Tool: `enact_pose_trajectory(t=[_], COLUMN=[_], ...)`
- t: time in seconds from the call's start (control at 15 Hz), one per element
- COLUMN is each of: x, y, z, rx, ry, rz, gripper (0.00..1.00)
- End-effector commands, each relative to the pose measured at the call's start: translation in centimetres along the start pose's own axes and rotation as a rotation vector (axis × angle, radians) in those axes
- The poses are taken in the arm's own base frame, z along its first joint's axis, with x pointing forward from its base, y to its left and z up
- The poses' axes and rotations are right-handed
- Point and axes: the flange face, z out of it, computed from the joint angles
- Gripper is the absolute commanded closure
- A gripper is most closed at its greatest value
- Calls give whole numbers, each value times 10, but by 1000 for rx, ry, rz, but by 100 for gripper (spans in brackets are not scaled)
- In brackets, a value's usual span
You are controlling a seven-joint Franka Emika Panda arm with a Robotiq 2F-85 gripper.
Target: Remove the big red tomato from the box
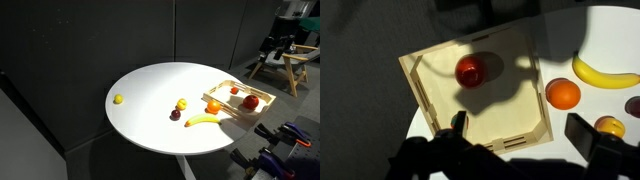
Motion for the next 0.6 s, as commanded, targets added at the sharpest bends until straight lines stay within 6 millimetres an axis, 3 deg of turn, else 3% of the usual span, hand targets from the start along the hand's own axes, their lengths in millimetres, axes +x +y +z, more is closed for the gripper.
enact_pose_trajectory(t=[0.0,0.53], x=[4,12], y=[19,37], z=[1,38], rx=[-20,-58], ry=[-4,68], rz=[-65,-124], gripper=[0,0])
